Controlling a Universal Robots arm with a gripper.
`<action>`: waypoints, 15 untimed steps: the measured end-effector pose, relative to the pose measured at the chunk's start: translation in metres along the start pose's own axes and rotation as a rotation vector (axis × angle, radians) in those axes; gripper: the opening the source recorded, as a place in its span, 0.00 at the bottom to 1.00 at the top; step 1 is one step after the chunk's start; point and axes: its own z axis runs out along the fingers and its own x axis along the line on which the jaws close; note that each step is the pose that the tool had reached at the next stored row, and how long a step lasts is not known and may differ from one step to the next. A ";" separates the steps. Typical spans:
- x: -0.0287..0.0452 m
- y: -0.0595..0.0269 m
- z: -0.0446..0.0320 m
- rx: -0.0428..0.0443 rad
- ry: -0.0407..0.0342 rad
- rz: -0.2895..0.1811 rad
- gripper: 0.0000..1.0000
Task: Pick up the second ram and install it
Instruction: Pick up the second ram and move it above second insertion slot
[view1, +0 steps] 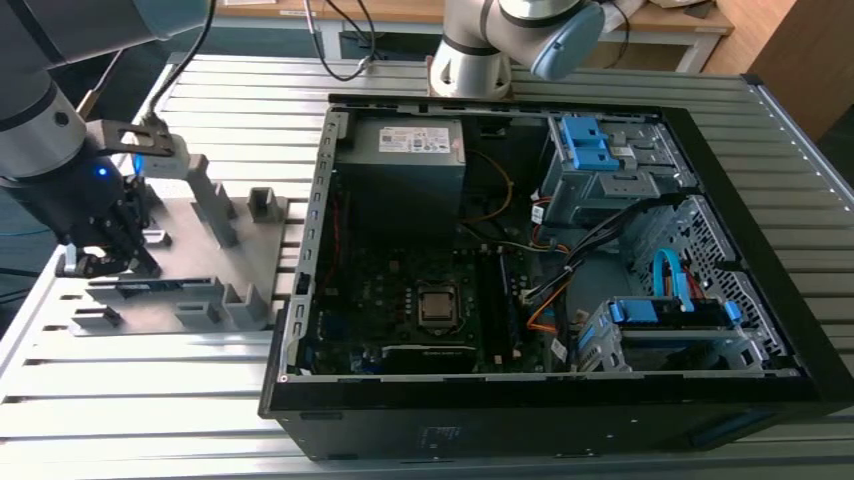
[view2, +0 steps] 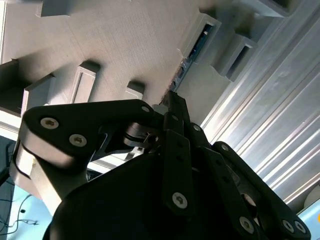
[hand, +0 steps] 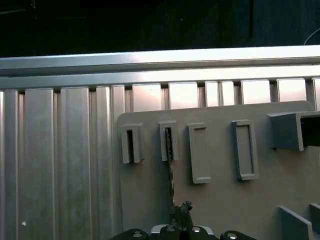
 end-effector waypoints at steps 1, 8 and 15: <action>0.0000 0.0000 0.0000 -0.0002 -0.0004 -0.007 0.10; 0.0001 0.0000 0.0000 -0.0017 -0.0029 -0.056 0.10; 0.0001 0.0000 0.0001 -0.0031 -0.0052 -0.102 0.10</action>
